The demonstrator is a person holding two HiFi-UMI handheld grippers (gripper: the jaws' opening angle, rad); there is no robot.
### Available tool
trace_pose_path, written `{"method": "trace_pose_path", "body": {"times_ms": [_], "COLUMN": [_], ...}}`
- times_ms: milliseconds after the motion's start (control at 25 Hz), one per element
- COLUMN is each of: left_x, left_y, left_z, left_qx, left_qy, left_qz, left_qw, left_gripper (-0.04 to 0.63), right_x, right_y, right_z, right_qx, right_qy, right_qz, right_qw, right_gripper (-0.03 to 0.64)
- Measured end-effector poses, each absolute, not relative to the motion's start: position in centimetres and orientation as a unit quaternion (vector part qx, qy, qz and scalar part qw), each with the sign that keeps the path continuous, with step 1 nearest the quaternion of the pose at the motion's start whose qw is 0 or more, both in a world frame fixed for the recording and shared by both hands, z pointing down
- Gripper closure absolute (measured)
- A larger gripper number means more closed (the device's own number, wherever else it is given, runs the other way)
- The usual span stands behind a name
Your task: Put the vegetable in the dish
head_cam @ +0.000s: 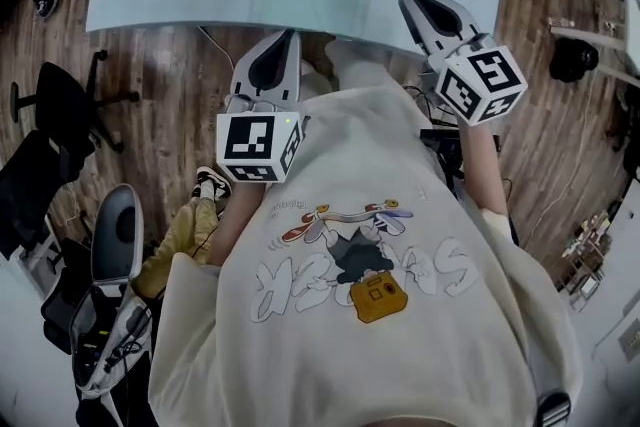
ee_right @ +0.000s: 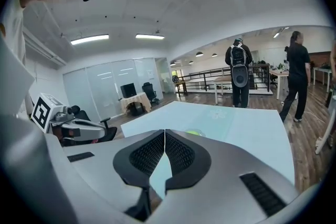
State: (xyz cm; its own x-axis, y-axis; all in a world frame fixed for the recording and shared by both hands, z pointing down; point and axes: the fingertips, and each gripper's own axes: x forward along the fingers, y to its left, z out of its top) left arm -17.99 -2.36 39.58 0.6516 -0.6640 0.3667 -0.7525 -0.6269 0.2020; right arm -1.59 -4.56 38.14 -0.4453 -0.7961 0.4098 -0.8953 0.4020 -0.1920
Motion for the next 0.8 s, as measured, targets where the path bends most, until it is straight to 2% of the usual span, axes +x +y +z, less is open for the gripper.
{"method": "trace_pose_path", "body": {"times_ms": [120, 400, 800], "left_x": [-18.5, -15.0, -4.9], "left_y": [-1.5, 0.8, 3.8], "left_z": [39.4, 38.0, 35.7], "left_qx": [0.891, 0.889, 0.908], "left_qy": [-0.401, -0.412, -0.378], "left_qz": [0.127, 0.114, 0.099], "left_qw": [0.172, 0.165, 0.149], "left_gripper": [0.588, 0.588, 0.588], "right_x": [-1.4, 3.0, 10.2], "right_y": [-4.3, -0.9, 4.3], "right_z": [37.9, 37.6, 36.7], "right_qx": [0.51, 0.474, 0.48], "right_qy": [-0.827, -0.838, -0.839], "right_qz": [0.191, 0.211, 0.211], "right_qw": [0.139, 0.169, 0.142], "right_gripper": [0.594, 0.594, 0.594]}}
